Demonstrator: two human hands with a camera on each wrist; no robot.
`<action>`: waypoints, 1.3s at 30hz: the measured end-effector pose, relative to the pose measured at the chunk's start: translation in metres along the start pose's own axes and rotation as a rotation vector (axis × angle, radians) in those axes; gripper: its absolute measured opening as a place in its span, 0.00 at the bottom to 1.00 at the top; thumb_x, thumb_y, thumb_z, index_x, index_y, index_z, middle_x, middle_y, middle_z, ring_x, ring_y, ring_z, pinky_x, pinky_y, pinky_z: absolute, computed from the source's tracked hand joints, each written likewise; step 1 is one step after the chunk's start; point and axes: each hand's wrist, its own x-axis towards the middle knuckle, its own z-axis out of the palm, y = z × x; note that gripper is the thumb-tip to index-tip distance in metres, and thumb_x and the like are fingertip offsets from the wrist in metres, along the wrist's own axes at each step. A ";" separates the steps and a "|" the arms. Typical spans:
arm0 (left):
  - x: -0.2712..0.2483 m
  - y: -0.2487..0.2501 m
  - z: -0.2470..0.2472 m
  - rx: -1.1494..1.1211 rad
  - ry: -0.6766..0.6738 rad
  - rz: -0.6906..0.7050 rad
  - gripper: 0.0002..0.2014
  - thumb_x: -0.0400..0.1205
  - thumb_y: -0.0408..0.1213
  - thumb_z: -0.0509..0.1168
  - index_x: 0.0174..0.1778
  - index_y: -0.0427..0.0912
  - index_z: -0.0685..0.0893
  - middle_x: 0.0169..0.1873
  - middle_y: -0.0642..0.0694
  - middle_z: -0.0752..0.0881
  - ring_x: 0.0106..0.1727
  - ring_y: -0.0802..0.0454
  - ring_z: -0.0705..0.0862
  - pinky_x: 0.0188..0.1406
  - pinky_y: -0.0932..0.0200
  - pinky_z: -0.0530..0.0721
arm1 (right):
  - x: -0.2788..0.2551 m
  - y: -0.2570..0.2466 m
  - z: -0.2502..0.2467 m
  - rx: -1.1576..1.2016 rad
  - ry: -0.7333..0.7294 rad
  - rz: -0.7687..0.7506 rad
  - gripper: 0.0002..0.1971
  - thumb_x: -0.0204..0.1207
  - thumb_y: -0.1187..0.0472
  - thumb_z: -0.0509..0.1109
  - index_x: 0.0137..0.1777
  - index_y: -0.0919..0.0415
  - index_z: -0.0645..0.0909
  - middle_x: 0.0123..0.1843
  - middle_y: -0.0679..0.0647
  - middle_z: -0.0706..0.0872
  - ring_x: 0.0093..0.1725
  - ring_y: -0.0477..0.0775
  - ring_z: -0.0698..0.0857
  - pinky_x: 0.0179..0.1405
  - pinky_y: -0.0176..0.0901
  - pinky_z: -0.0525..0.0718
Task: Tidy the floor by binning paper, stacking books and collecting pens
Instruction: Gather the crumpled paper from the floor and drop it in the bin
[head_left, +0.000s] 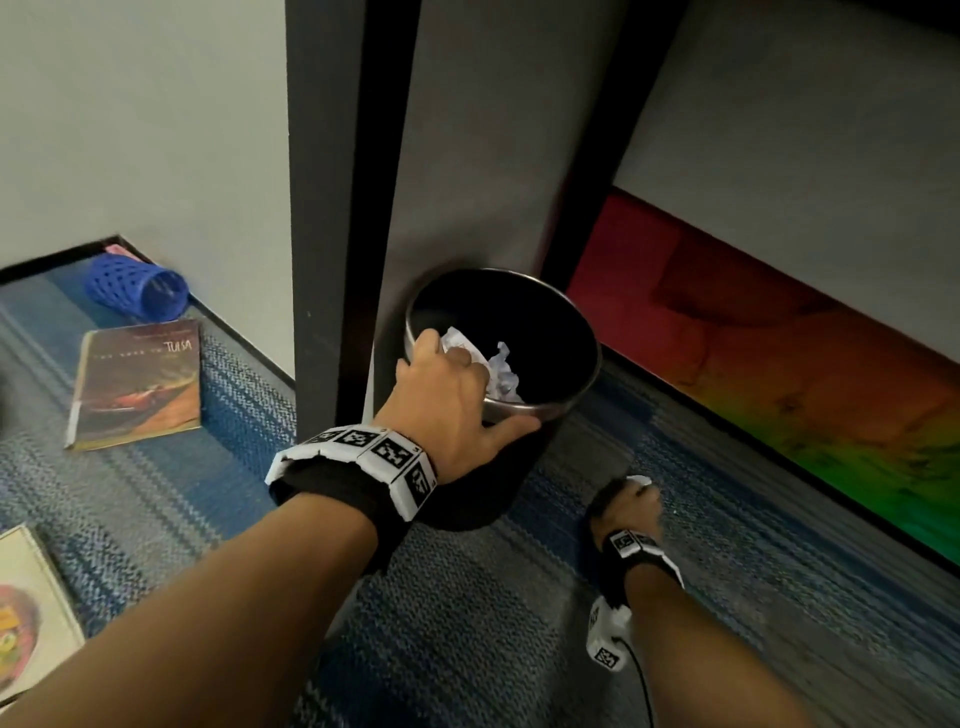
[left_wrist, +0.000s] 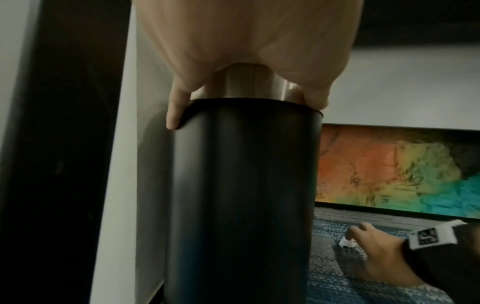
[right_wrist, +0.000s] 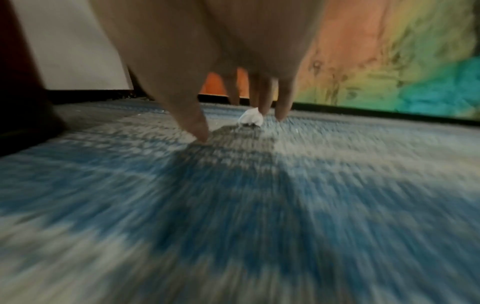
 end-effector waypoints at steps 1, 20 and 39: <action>0.001 0.000 0.001 -0.002 0.002 -0.007 0.36 0.69 0.79 0.40 0.36 0.48 0.72 0.36 0.51 0.74 0.43 0.52 0.63 0.58 0.42 0.77 | 0.011 0.001 0.000 -0.015 0.032 -0.019 0.35 0.76 0.55 0.69 0.79 0.64 0.58 0.76 0.66 0.60 0.74 0.69 0.65 0.71 0.63 0.72; -0.007 0.001 -0.022 -0.033 -0.133 0.003 0.40 0.70 0.77 0.49 0.51 0.42 0.82 0.51 0.46 0.81 0.56 0.46 0.69 0.58 0.43 0.80 | -0.118 -0.085 -0.176 0.846 0.804 -0.836 0.09 0.79 0.67 0.67 0.57 0.63 0.85 0.55 0.52 0.85 0.53 0.44 0.83 0.54 0.28 0.77; -0.266 -0.235 -0.196 0.423 -0.497 -0.084 0.16 0.83 0.48 0.59 0.55 0.40 0.83 0.54 0.38 0.86 0.55 0.35 0.85 0.45 0.49 0.81 | -0.369 -0.317 -0.151 -0.164 0.357 -1.696 0.10 0.78 0.49 0.62 0.42 0.53 0.80 0.38 0.46 0.83 0.36 0.54 0.84 0.31 0.48 0.81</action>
